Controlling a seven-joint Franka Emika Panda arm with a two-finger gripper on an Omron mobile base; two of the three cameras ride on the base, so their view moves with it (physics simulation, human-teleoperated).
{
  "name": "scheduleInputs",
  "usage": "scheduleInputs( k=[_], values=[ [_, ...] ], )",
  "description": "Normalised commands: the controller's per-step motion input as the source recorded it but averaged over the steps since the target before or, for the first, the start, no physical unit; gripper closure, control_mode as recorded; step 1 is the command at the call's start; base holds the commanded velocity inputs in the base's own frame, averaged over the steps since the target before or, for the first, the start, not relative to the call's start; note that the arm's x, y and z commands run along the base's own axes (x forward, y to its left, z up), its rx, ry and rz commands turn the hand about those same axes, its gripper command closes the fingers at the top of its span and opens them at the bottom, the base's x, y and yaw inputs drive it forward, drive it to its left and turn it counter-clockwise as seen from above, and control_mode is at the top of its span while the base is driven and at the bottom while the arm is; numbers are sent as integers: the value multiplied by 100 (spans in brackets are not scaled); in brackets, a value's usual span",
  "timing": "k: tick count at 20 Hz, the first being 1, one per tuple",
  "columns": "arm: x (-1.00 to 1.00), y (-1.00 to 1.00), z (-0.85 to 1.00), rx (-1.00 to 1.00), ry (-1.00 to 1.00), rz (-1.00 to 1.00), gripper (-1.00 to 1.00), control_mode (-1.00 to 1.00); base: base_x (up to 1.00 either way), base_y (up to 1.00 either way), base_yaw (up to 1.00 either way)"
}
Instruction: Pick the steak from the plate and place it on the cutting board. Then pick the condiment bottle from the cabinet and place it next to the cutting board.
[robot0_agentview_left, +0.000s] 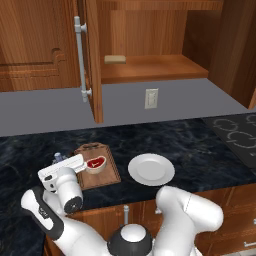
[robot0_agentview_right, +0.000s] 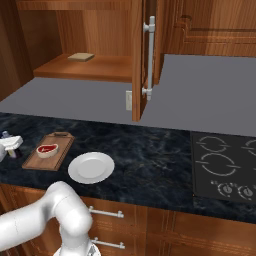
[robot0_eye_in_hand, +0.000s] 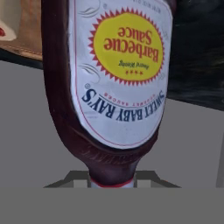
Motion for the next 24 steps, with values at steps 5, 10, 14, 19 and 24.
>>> scheduleInputs(
  k=[5,10,14,19,24],
  values=[
    [26,9,-26,5,0,1,100,-100,0,0,0],
    [24,8,-24,6,0,1,100,-100,0,0,0],
    [24,5,-26,6,0,2,100,-100,0,0,0],
    [25,0,-27,6,0,3,100,-100,0,0,0],
    [25,0,-24,6,0,5,100,-100,0,0,0]
  ],
)
